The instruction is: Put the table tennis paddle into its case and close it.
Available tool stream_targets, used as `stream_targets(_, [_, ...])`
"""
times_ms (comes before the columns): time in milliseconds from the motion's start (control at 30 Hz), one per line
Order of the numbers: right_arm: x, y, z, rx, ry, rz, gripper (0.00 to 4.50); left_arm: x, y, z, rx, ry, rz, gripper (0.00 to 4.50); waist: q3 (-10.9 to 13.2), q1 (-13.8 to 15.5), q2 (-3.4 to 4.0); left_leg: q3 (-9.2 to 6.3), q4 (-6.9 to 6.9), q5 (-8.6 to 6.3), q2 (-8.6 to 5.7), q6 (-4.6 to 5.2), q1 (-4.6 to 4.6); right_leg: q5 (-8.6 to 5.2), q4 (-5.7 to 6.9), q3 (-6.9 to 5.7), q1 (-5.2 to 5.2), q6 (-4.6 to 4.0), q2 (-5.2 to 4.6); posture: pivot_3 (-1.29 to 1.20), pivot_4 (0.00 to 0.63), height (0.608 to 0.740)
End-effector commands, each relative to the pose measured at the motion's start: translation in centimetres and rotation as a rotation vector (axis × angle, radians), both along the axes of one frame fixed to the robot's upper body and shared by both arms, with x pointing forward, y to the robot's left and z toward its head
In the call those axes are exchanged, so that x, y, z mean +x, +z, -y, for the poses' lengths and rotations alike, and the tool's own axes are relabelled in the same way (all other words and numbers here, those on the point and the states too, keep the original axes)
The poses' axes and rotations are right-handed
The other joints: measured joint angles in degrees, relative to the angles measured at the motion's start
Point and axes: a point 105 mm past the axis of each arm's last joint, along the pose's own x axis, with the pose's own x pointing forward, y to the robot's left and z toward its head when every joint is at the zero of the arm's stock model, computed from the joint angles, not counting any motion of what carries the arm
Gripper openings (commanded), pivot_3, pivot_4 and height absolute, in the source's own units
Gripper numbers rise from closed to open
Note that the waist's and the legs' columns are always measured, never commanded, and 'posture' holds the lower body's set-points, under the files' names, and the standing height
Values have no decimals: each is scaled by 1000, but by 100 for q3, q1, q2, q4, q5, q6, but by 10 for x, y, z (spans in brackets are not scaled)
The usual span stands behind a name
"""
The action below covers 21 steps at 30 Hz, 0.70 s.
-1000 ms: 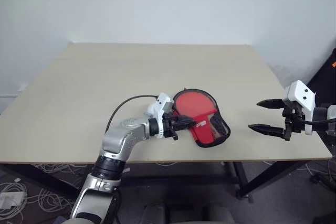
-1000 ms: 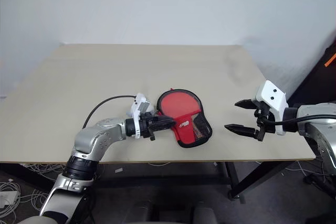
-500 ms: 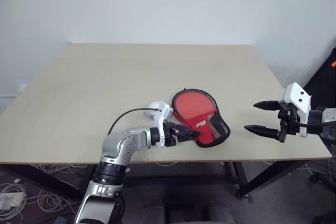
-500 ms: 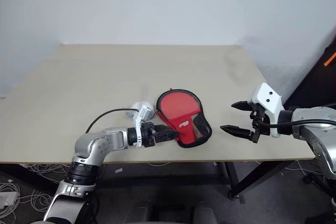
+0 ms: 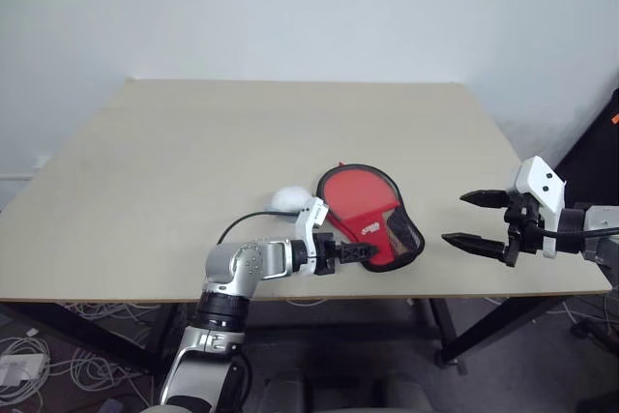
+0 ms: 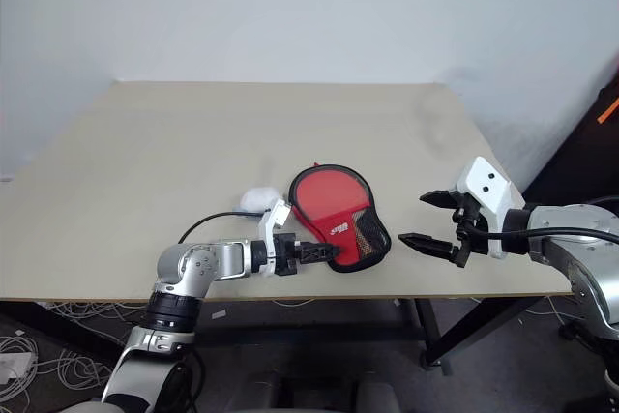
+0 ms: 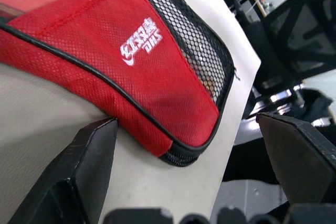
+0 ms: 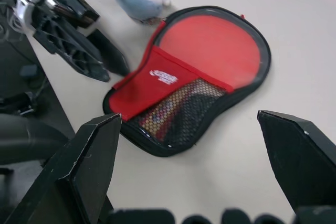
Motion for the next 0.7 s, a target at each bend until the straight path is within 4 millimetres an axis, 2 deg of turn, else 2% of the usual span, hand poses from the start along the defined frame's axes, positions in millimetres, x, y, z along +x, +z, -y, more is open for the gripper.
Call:
stream_targets(33, [-1, 12, -3, 6, 6, 52, 4500, 5, 3, 5, -7, 15, -31, 4474, 0, 13, 0, -1, 2, 0, -1, 0, 0, 0, -1, 0, 2, 0, 0, 0, 0, 740])
stream_targets(267, [-1, 12, -6, 16, 0, 52, 4500, 13, 2, 13, 3, 78, -115, 4474, -1, 18, -1, -8, 6, 0, -5, 1, 5, -1, -3, -4, 16, 1, -1, 0, 0, 740])
stream_targets(400, [0, 11, -8, 21, -2, 52, 4500, 15, -5, 17, 27, 108, -162, 4474, -1, 22, 0, -11, 6, -1, -6, 0, 8, -1, -4, -6, 22, 1, -2, 0, 0, 740])
stream_targets(700, [1, 11, -10, 24, -8, 54, 4500, 17, -17, 14, 116, 189, -274, 4474, -5, 80, 0, -22, 9, -3, -12, 2, 24, -3, -14, -10, 48, 5, -3, 0, 0, 740])
